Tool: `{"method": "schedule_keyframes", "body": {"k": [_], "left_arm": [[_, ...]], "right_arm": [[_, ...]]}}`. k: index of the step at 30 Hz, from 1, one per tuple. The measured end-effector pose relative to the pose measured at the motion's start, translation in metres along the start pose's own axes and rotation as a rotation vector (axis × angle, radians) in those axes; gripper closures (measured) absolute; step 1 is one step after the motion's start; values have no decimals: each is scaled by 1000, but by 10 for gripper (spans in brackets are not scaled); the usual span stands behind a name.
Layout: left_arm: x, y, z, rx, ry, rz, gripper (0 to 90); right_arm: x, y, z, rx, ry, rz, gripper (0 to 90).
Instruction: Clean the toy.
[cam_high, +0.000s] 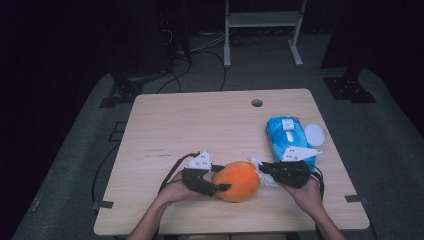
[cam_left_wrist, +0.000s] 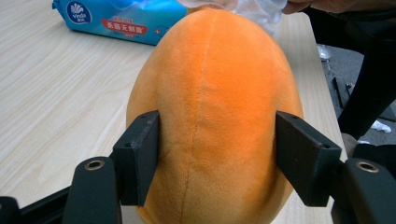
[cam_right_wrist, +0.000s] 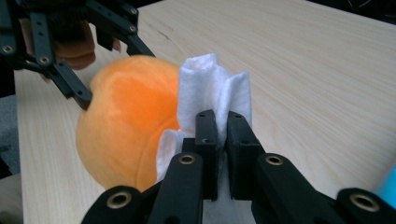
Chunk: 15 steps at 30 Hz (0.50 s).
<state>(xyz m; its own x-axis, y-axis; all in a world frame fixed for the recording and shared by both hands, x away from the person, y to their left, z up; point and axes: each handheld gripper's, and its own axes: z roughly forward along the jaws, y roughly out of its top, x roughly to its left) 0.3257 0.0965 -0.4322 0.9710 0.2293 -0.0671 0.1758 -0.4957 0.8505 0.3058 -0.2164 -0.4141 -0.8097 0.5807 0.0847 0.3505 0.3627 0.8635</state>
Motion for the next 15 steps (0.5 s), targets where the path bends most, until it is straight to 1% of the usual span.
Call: {"method": "schedule_keyframes", "body": {"k": [3,7,11,13,15], "left_arm": [[-2,2,1,5,-1,14,341],[-4,2,2,9,-7,26,340],[-6,2,3,8,-19,41,340],[-6,2,3,11,-20,45,339],[-6,2,3,9,-20,40,339]], "right_arm": [[-1,0,-2,3,-3,5,838],[2,8,0,-14,-3,-8,838],[3,20,5,-43,13,-19,838],[3,21,7,-42,14,-22,837],[1,20,10,-31,17,-16,838]]}}
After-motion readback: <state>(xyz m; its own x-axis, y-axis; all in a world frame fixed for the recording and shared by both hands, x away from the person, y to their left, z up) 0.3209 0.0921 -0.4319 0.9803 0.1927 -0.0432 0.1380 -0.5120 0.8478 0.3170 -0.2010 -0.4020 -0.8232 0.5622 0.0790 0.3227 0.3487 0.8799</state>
